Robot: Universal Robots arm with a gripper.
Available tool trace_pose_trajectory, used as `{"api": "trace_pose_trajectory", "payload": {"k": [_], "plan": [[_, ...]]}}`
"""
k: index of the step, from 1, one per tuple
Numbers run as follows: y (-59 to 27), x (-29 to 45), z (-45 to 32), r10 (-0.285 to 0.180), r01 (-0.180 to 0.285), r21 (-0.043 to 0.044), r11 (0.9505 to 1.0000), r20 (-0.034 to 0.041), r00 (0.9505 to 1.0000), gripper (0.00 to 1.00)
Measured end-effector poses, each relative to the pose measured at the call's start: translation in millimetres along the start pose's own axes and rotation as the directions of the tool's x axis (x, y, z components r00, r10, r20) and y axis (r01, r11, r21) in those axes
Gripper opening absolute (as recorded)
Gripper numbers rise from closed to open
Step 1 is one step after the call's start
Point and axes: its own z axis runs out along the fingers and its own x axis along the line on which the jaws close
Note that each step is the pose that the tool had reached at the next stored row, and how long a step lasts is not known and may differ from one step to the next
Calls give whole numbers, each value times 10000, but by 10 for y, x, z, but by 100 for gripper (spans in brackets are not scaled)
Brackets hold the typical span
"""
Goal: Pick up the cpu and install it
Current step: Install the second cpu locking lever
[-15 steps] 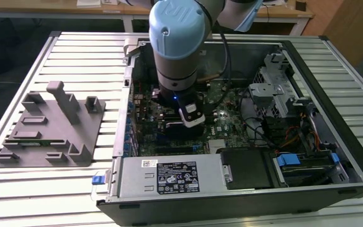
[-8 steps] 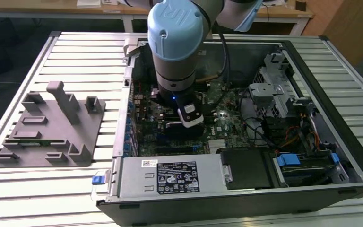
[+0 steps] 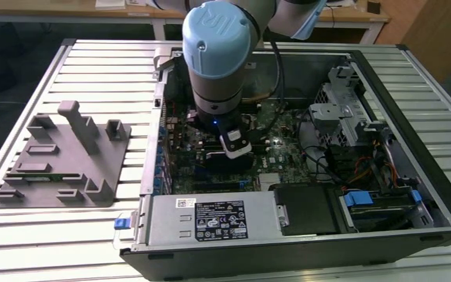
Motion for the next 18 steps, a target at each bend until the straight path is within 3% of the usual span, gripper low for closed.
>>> {"api": "trace_pose_trajectory", "payload": {"k": [9, 18], "plan": [[-4, 16, 7, 2, -2, -22, 10000, -4, 10000, 11], [62, 11, -193, 3, -3, -12, 10000, -2, 10000, 11]]}}
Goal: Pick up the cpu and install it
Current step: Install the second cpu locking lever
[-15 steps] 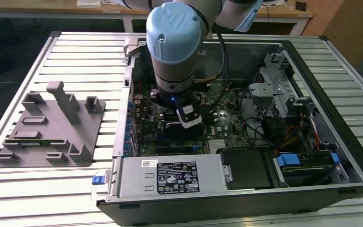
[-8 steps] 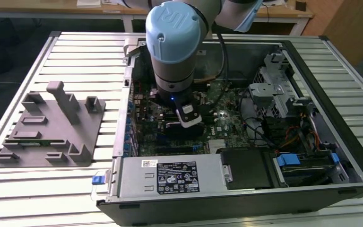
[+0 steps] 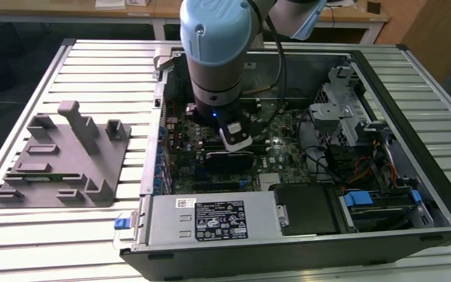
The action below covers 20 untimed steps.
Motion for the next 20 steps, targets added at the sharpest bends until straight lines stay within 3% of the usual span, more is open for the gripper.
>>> {"api": "trace_pose_trajectory", "payload": {"k": [5, 7, 11, 13, 15, 20], "plan": [[43, -4, -129, 5, -5, 53, 10000, 13, 10000, 11], [55, -4, -156, 19, -20, 164, 9999, 41, 10000, 11], [75, -1, -155, 36, -50, 813, 9967, 180, 9998, 11], [110, 6, -144, 29, -49, 971, 9953, 209, 9998, 11], [161, 12, -122, 26, -49, 1044, 9945, 222, 9998, 11], [290, -13, -50, 29, -53, 1056, 9944, 225, 9997, 11]]}}
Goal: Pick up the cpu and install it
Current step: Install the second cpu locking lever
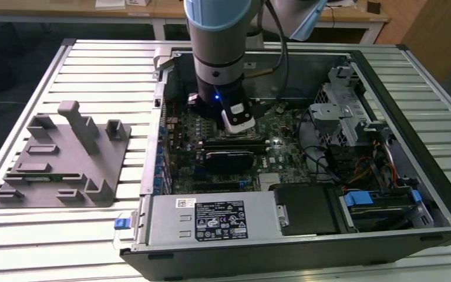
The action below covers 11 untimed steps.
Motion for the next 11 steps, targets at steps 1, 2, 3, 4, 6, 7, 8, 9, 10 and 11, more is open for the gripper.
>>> {"api": "trace_pose_trajectory", "payload": {"k": [1, 2, 3, 4, 6, 7, 8, 9, 10, 11], "plan": [[23, -10, 11, 0, 0, 2, 10000, 1, 10000, 11], [46, -21, 23, 2, -2, 4, 10000, 2, 10000, 11], [65, -36, 32, 0, 0, 11, 10000, 3, 10000, 11], [81, -54, 40, 0, 0, 20, 10000, 5, 10000, 11], [109, -98, 55, -1, 1, 42, 10000, 8, 10000, 11], [119, -123, 60, -1, 1, 58, 10000, 11, 10000, 11], [129, -149, 65, -3, 3, 78, 10000, 14, 10000, 11], [138, -176, 70, -4, 4, 100, 9999, 18, 10000, 11], [148, -202, 74, -5, 5, 123, 9999, 22, 10000, 11], [157, -228, 79, -6, 6, 145, 9999, 26, 10000, 11]]}}
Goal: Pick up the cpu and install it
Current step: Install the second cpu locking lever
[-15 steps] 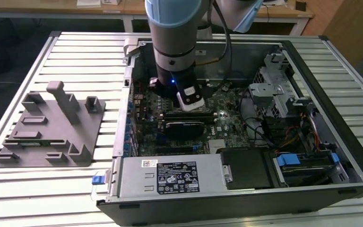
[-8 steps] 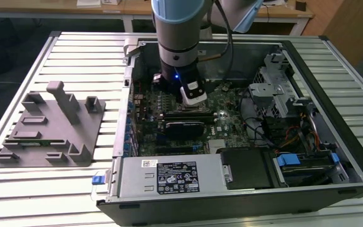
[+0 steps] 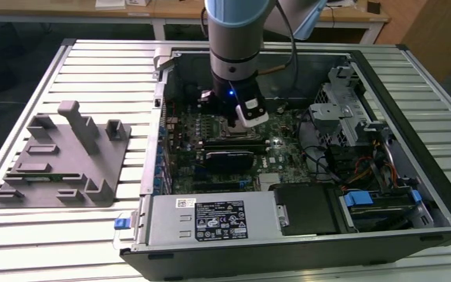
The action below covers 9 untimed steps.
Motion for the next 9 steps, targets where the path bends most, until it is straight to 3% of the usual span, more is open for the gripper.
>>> {"api": "trace_pose_trajectory", "payload": {"k": [5, 9], "plan": [[54, -119, 21, -8, 8, 112, 9999, 20, 10000, 11], [99, -160, 31, -8, 8, 175, 9998, 25, 10000, 11]]}}
